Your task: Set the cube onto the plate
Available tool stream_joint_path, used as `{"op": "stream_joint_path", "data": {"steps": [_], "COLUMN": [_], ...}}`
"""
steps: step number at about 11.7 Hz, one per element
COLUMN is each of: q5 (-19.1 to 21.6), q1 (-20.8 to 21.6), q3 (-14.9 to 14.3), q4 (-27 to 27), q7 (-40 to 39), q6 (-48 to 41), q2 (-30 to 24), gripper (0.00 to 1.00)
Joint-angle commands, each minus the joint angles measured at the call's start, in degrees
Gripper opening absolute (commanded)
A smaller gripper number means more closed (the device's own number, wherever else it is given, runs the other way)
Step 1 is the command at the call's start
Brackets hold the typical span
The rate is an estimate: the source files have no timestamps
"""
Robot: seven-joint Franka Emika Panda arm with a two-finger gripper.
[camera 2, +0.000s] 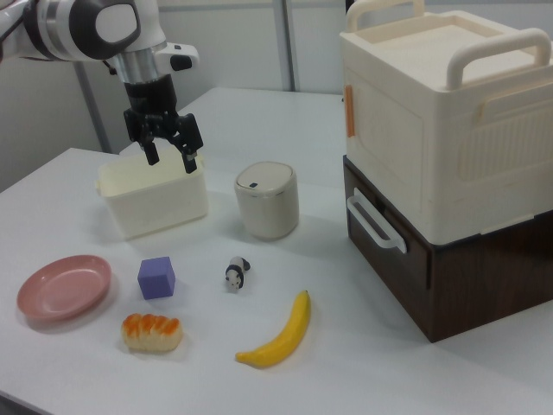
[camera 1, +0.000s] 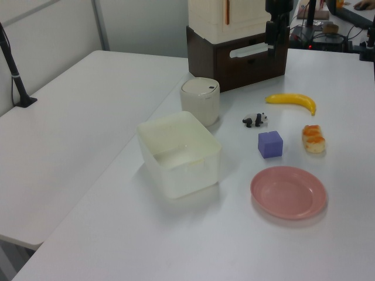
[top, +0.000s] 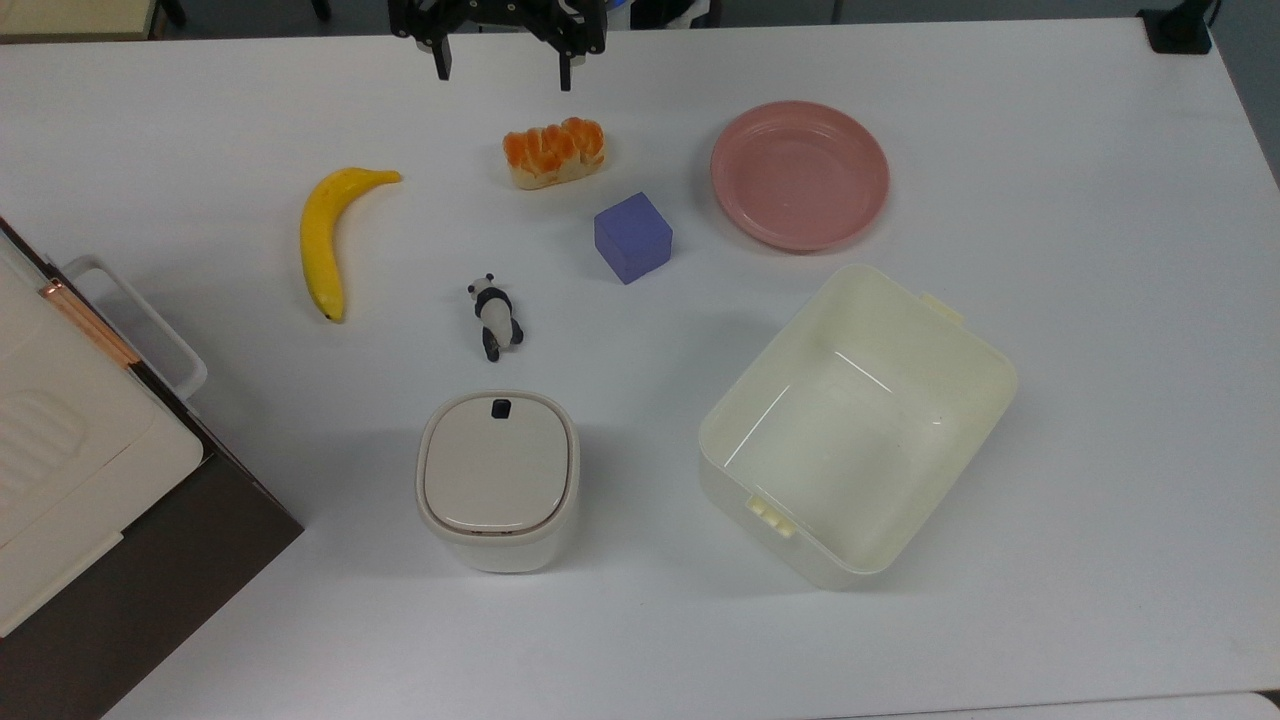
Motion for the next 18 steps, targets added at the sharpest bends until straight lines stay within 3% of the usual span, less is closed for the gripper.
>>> {"op": "stream_joint_path", "data": {"steps": [1,14,18], "q5": [0.89,0.80,0.98], "q1": [0.82,0.65,1.53], "q3": [-0.53,-0.79,-0.09], "q4": [0.62,0.62,-0.17], "q7": [0.67,-0.55,-11.89], "q6": [-2.45,-0.52,-0.43], "q2": [-0.08,1.42,2.91], "gripper": [1.00,1.00,1.00]}}
